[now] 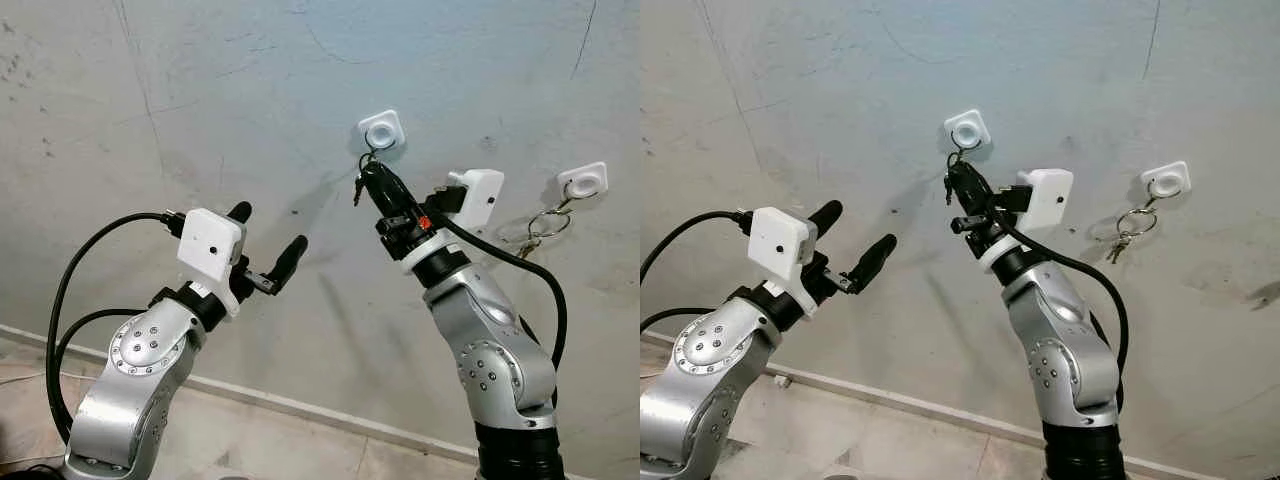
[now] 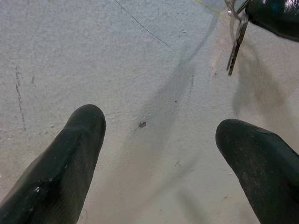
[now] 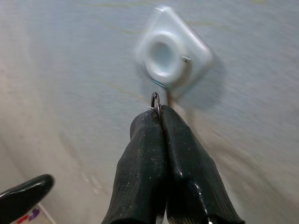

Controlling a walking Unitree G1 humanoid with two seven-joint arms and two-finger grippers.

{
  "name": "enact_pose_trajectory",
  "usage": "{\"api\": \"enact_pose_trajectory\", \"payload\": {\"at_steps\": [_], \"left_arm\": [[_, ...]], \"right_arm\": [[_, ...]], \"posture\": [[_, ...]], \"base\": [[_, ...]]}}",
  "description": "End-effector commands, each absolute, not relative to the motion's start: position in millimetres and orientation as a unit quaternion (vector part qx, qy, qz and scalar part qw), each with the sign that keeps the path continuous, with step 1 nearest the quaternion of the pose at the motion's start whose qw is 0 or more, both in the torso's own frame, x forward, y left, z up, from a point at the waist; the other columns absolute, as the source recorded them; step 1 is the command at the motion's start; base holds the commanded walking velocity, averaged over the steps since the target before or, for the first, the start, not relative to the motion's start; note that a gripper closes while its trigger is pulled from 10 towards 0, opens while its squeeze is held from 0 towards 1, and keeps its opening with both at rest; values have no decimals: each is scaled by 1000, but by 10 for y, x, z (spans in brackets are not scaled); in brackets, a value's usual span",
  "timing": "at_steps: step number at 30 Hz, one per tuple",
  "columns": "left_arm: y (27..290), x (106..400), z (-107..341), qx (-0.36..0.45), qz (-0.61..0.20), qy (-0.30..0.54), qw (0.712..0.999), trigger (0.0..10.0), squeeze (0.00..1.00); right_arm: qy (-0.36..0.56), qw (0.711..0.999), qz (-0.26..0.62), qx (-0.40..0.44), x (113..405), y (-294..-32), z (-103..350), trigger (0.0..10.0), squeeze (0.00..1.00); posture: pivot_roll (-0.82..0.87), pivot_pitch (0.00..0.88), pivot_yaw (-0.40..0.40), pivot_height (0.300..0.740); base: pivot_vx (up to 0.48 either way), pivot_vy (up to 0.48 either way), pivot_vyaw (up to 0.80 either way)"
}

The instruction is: Hang keys on a hook

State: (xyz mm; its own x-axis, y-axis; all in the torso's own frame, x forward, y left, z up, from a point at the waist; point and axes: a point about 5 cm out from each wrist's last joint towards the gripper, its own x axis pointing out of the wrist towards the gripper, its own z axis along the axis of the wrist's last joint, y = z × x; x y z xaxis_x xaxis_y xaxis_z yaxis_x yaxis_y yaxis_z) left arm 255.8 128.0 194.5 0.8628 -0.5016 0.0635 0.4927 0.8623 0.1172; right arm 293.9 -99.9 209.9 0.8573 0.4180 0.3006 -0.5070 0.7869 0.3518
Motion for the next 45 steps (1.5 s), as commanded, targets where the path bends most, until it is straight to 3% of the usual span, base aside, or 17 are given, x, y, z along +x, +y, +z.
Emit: {"api": "enact_pose_trajectory", "payload": {"at_steps": [1, 20, 21, 22, 32, 45], "left_arm": [[1248, 2536, 1971, 50, -265, -50, 962, 10000, 0], [1243, 2532, 1948, 49, -264, -45, 962, 10000, 0], [1243, 2532, 1946, 49, -264, -45, 962, 10000, 0], [1241, 2530, 1947, 49, -264, -45, 962, 10000, 0], [1220, 2533, 1974, 50, -268, -50, 961, 10000, 0], [1199, 2553, 2038, 46, -269, -61, 960, 10000, 0]], "right_arm": [[-89, 949, 202, 226, 2960, -1159, 1992, 10000, 0], [-55, 951, 207, 223, 2954, -1076, 1858, 10000, 0], [-53, 950, 208, 226, 2954, -1070, 1853, 10000, 169], [-51, 949, 209, 231, 2953, -1067, 1849, 10000, 1000], [-45, 952, 207, 221, 2944, -1057, 1785, 10000, 1000], [47, 964, 238, 109, 2792, -974, 1162, 10000, 1000]], "posture": [[265, 40, -81, 740], [266, 40, -81, 740], [266, 40, -81, 740], [266, 40, -83, 740], [265, 40, -82, 740], [269, 32, -88, 740]], "base": [[0, 0, 0], [0, 0, 0], [0, 0, 0], [0, 0, 0], [0, 0, 0], [0, 0, 0]]}}
